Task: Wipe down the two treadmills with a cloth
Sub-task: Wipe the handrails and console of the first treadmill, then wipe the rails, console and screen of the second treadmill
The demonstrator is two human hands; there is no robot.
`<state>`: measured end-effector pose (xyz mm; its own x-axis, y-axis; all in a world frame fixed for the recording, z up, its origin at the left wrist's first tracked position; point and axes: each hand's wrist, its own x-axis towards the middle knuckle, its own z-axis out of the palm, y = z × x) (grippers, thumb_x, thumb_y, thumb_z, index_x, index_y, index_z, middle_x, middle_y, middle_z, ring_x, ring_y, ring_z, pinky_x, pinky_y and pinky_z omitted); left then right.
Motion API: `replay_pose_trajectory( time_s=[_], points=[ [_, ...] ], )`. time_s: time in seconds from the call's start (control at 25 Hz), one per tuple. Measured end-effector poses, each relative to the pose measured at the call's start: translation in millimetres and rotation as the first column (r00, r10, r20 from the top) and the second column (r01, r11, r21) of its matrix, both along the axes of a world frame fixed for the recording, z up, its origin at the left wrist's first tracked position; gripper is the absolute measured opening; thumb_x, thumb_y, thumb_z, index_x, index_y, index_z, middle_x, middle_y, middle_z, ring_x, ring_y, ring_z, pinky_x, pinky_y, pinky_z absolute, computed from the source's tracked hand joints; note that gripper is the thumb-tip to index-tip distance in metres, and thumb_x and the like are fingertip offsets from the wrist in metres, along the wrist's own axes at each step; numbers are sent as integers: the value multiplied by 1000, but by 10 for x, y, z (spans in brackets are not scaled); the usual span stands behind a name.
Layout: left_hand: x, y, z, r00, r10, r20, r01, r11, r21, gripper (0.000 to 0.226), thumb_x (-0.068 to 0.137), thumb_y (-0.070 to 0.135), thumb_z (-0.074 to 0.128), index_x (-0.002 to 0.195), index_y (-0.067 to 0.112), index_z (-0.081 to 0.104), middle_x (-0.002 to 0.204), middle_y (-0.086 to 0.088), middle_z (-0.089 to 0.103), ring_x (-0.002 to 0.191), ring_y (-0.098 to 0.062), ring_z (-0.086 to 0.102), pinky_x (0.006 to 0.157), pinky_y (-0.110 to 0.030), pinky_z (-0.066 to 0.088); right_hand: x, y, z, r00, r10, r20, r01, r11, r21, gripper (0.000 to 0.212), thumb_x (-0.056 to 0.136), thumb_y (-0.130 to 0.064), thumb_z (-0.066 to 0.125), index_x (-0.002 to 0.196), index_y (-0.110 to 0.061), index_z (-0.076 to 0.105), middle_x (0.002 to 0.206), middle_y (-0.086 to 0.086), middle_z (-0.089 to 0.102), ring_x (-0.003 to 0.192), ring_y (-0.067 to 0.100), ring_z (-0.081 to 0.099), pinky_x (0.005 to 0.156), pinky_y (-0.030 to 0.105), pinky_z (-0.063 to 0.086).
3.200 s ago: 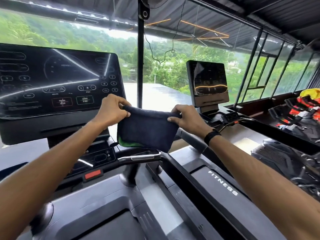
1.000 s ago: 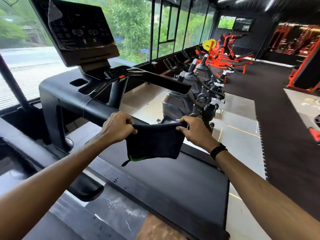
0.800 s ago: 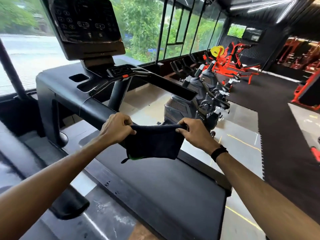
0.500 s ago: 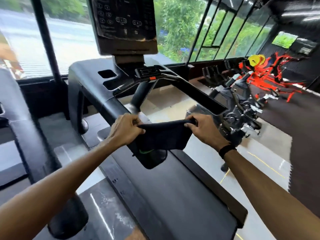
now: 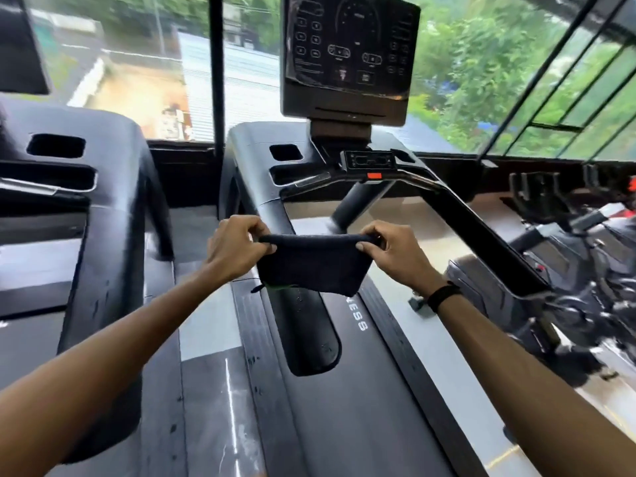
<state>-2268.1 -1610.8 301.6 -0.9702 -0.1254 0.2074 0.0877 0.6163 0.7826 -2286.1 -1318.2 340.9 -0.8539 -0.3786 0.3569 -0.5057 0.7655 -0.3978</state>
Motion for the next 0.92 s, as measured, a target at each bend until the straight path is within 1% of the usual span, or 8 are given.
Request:
replay_pose_trajectory(
  time_s=[0.08, 0.2, 0.36, 0.48, 0.6, 0.72, 0.84, 0.92],
  points=[
    [51, 71, -84, 999, 28, 21, -29, 999, 44, 22, 68, 12, 84, 66, 24, 66, 68, 7, 66, 61, -17, 58, 63, -36, 51, -194, 120, -61, 996, 83, 40, -82, 996, -17, 10, 86, -15, 74, 87, -7, 68, 73, 1, 64, 64, 9, 50, 61, 19, 36],
    [214, 114, -250, 992, 109, 59, -112, 992, 59, 24, 68, 9, 85, 65, 23, 65, 68, 3, 67, 57, -13, 59, 58, -34, 52, -405, 129, -192, 971, 228, 69, -228, 974, -10, 9, 85, -16, 76, 86, -9, 70, 69, -11, 60, 61, 3, 52, 60, 13, 34],
    [415, 85, -357, 966, 235, 109, -245, 965, 92, 24, 68, 8, 85, 66, 21, 65, 66, 0, 65, 54, -15, 58, 57, -35, 52, -715, -43, -295, 936, 339, 98, -338, 941, -26, 7, 83, -18, 76, 88, -14, 72, 73, -12, 63, 63, 6, 55, 65, 24, 41],
    [441, 43, -319, 946, 310, 97, -318, 945, 81, 27, 68, 1, 83, 64, 19, 64, 62, 1, 63, 53, -13, 55, 58, -32, 48, -941, -321, -365, 911, 400, 105, -391, 915, -96, 9, 82, -15, 78, 88, -12, 72, 71, -17, 61, 62, -2, 54, 62, 16, 39],
    [498, -47, -412, 893, 429, 136, -442, 893, 89, 22, 63, -5, 81, 66, 11, 67, 64, -4, 67, 54, -17, 59, 61, -32, 51, -1093, -607, -387, 873, 470, 128, -446, 877, -177, 15, 78, -24, 80, 87, -15, 72, 73, -6, 66, 60, 0, 52, 61, 16, 37],
    [538, -38, -614, 821, 521, 231, -559, 817, 141, 19, 62, -8, 79, 67, 5, 67, 62, -9, 67, 52, -20, 63, 57, -30, 53, -1256, -809, -365, 802, 571, 176, -564, 821, -95, 17, 76, -28, 82, 86, -18, 72, 71, 6, 63, 60, 8, 49, 60, 26, 41],
    [587, 64, -797, 781, 557, 284, -614, 767, 185, 18, 63, -9, 78, 68, 5, 68, 57, -3, 65, 48, -15, 61, 54, -28, 52, -1320, -865, -453, 728, 651, 214, -658, 752, -50, 17, 79, -28, 81, 85, -16, 71, 71, 6, 64, 63, 12, 52, 62, 29, 43],
    [634, 139, -850, 760, 577, 299, -641, 742, 196, 18, 63, -7, 78, 68, 8, 70, 57, -1, 66, 48, -11, 61, 53, -27, 52, -1401, -896, -510, 682, 685, 258, -689, 719, -89, 15, 81, -22, 82, 84, -12, 71, 70, 0, 65, 60, 7, 53, 59, 20, 42]
  ],
)
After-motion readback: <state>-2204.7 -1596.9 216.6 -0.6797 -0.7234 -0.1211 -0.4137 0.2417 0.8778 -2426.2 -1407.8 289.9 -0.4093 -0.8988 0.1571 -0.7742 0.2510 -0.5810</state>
